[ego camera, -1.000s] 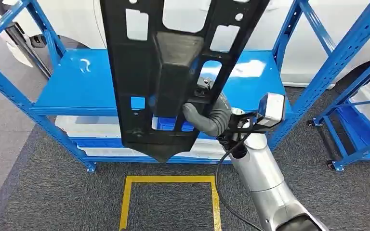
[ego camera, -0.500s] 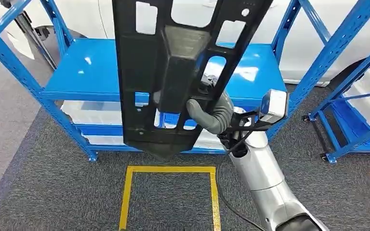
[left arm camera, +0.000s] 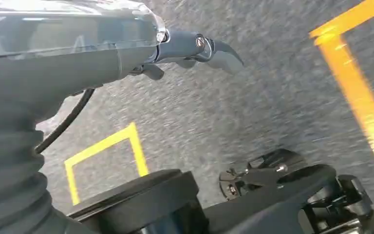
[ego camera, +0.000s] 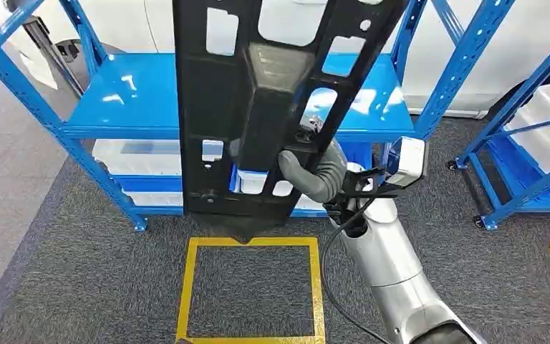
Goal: Take the parts from the cabinet and place them on the table.
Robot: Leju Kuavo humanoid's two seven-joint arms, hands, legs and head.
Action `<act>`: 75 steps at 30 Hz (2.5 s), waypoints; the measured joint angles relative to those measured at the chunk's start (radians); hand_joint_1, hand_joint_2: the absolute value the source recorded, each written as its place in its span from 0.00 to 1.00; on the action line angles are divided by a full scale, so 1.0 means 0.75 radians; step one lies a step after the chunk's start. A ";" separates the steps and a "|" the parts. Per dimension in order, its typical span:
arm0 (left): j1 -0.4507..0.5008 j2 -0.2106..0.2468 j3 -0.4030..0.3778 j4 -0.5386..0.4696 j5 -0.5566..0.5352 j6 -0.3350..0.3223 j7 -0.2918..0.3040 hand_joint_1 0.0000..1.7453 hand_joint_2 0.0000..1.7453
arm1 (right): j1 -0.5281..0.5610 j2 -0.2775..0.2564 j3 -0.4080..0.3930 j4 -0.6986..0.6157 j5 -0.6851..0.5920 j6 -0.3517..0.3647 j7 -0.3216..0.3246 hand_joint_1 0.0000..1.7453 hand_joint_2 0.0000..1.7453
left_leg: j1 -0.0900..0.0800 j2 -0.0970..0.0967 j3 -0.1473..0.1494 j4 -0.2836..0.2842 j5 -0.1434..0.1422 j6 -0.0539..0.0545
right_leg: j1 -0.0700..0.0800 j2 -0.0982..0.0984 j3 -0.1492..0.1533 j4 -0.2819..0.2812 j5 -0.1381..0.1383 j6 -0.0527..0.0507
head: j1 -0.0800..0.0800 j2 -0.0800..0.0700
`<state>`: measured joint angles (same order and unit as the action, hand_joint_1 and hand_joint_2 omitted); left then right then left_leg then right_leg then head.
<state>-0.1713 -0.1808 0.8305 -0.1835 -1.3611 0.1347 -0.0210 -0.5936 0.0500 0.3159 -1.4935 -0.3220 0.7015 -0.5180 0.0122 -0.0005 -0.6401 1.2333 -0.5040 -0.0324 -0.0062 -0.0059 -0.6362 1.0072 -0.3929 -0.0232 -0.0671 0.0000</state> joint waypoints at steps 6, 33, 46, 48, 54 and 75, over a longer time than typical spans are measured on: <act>-0.001 0.001 0.001 0.000 -0.005 -0.004 0.001 0.00 1.00 | 0.002 -0.001 -0.014 -0.004 0.005 0.000 0.000 1.00 1.00 | -0.016 -0.006 0.171 -0.302 0.009 0.048 | 0.001 0.002 -0.037 0.005 0.061 0.044 | 0.000 0.000; -0.006 -0.003 0.001 0.000 -0.018 -0.005 -0.005 0.00 1.00 | 0.035 -0.004 -0.032 -0.013 0.018 0.003 -0.009 1.00 1.00 | -0.004 0.004 0.135 -0.289 0.040 0.016 | 0.004 0.002 0.062 0.010 -0.062 0.015 | 0.000 0.000; 0.003 -0.004 0.000 0.000 -0.024 -0.008 -0.004 0.00 1.00 | 0.059 -0.013 -0.045 -0.015 0.025 0.010 -0.013 1.00 1.00 | -0.003 -0.014 0.086 -0.307 0.097 0.072 | -0.010 0.009 -0.037 0.244 -0.129 0.068 | 0.000 0.000; 0.003 -0.006 -0.001 0.000 -0.024 -0.008 -0.003 0.00 1.00 | 0.059 -0.015 -0.049 -0.017 0.025 0.010 -0.015 1.00 1.00 | -0.002 -0.027 0.082 -0.302 0.095 0.065 | -0.009 0.054 0.066 0.038 -0.065 0.051 | 0.000 0.000; 0.011 -0.005 -0.001 0.000 -0.019 -0.003 -0.002 0.00 1.00 | 0.081 -0.015 -0.050 -0.026 0.024 0.019 -0.016 1.00 1.00 | -0.005 -0.036 0.044 -0.270 0.080 0.021 | -0.015 0.014 0.078 -0.007 -0.063 0.021 | 0.000 0.000; 0.036 -0.001 0.003 0.000 -0.013 0.012 0.002 0.00 1.00 | 0.395 -0.015 -0.108 -0.235 0.007 0.045 -0.067 1.00 1.00 | -0.013 -0.071 0.058 -0.289 0.104 0.080 | -0.006 0.002 -0.101 0.407 -0.249 0.067 | -0.001 0.000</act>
<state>-0.1443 -0.1816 0.8324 -0.1835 -1.3706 0.1438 -0.0198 -0.2976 0.0389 0.2350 -1.6697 -0.3166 0.7351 -0.5684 0.0026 -0.0538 -0.5969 1.0167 -0.4261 0.0276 -0.0110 -0.0041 -0.7119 1.3122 -0.5794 0.0272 -0.0679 0.0000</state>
